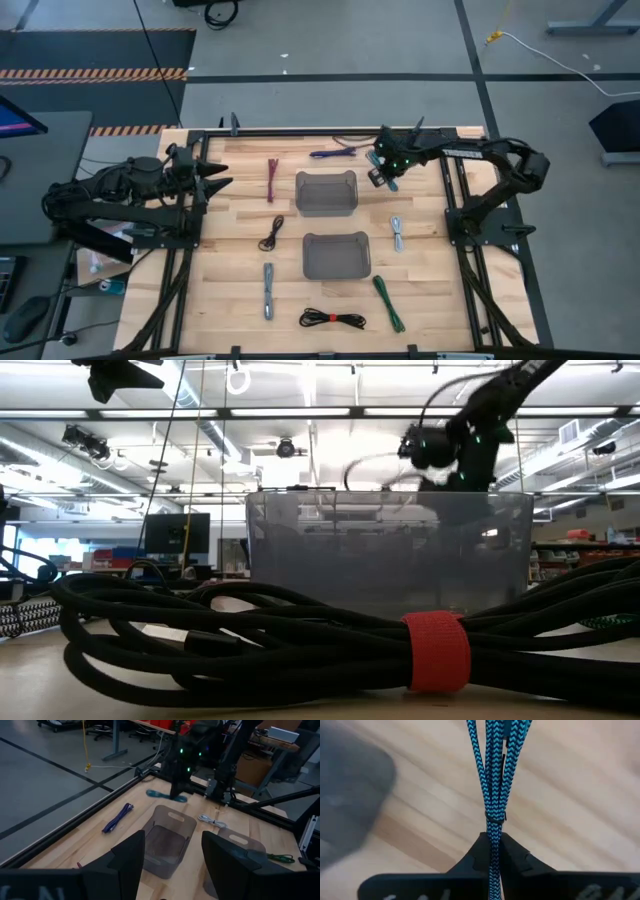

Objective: Pick and place USB-C Cables
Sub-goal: Put the blue charger cable into the top black transparent bin

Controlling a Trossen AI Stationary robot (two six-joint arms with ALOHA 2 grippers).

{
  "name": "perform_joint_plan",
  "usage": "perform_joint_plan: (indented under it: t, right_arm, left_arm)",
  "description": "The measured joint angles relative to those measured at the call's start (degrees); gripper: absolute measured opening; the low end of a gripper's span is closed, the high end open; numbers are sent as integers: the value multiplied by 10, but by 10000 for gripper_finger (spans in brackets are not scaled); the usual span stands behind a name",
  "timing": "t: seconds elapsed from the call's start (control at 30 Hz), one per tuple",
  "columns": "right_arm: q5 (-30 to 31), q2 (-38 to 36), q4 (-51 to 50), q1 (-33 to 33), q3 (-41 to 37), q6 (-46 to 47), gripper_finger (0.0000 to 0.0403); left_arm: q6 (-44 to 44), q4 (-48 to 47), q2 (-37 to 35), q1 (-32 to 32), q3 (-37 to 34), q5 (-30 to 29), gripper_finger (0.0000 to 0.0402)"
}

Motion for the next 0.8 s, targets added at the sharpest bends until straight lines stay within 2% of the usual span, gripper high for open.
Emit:
perform_joint_plan:
  t: [0.17,0.33,0.6,0.8]
  right_arm:
    - [6,-25,-26,0,70,-18,19]
    - [6,-27,-68,2,183,-60,19]
    - [3,34,-172,10,420,-158,19]
    - [-51,107,-259,36,593,-217,19]
  left_arm:
    - [0,0,0,0,0,0,204]
    - [0,0,0,0,0,6,204]
    - [0,0,0,0,0,6,204]
    - [0,0,0,0,0,6,204]
